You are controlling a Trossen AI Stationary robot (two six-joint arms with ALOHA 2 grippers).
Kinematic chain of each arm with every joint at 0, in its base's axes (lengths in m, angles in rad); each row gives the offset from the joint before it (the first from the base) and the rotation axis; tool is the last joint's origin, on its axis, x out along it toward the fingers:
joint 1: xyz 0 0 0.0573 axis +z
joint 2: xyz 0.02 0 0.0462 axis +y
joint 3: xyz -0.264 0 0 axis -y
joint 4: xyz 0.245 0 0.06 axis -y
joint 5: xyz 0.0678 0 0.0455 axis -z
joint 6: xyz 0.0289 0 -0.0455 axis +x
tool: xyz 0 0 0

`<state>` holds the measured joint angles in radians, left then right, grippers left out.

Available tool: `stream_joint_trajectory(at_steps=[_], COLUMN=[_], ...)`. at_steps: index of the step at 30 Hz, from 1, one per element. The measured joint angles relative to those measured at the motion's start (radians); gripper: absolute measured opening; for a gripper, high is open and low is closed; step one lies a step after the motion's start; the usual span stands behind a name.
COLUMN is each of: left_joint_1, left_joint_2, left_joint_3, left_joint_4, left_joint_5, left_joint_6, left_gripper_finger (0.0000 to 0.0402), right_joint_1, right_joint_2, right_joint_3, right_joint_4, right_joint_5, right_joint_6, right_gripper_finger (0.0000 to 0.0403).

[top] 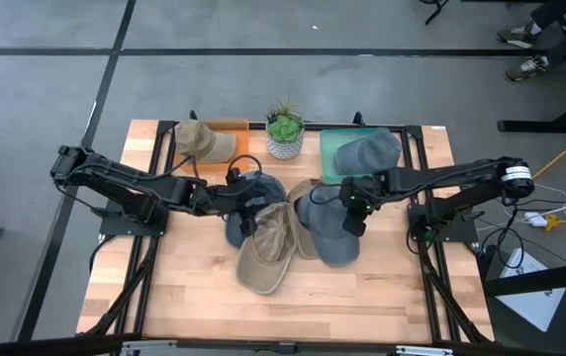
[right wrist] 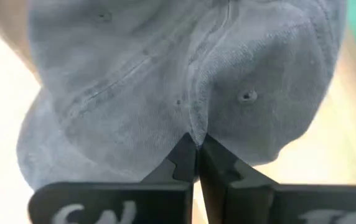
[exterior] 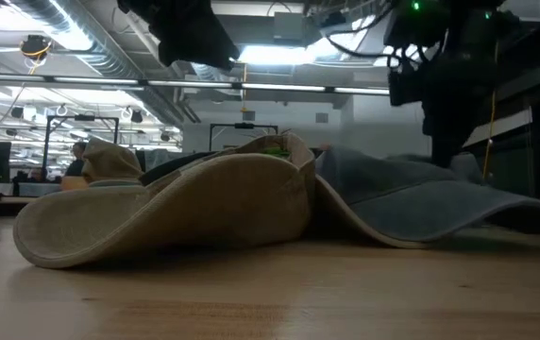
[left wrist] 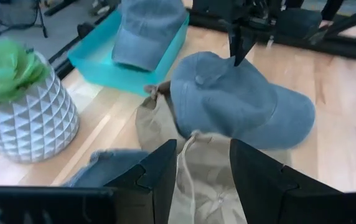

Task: Pick & Place hat
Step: Put the right gray cap into the green bin

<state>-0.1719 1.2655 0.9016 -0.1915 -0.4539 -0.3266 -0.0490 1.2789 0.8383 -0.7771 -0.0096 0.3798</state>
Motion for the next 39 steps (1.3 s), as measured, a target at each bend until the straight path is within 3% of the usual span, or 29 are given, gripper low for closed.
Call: stream_joint_trajectory(at_steps=[9, 20, 25, 31, 39], left_joint_1=[0.0, 0.0, 0.02, 0.078, 0.143], left_joint_2=[0.0, 0.0, 0.0, 0.0, 0.082], left_joint_3=[0.0, 0.0, 0.024, 0.067, 0.188], left_joint_4=[0.163, 0.412, 0.378, 0.342, 0.236], left_joint_5=[0.001, 0.001, 0.02, 0.09, 0.235], left_joint_6=[0.077, 0.159, 0.098, 0.026, -0.001], left_gripper_finger=[0.0143, 0.0143, 0.0157, 0.0206, 0.026], right_joint_1=[0.0, 0.0, 0.0, 0.0, 0.0], right_joint_2=[-0.007, -0.007, -0.007, -0.007, -0.007], right_joint_3=[0.241, 0.456, 0.486, 0.487, 0.487], right_joint_4=[-0.18, -0.201, -0.192, -0.143, -0.093], right_joint_5=[0.09, 0.114, 0.124, 0.123, 0.123], right_joint_6=[-0.082, -0.187, -0.206, -0.208, -0.229], right_gripper_finger=[0.0009, 0.0007, 0.0006, 0.0006, 0.0006])
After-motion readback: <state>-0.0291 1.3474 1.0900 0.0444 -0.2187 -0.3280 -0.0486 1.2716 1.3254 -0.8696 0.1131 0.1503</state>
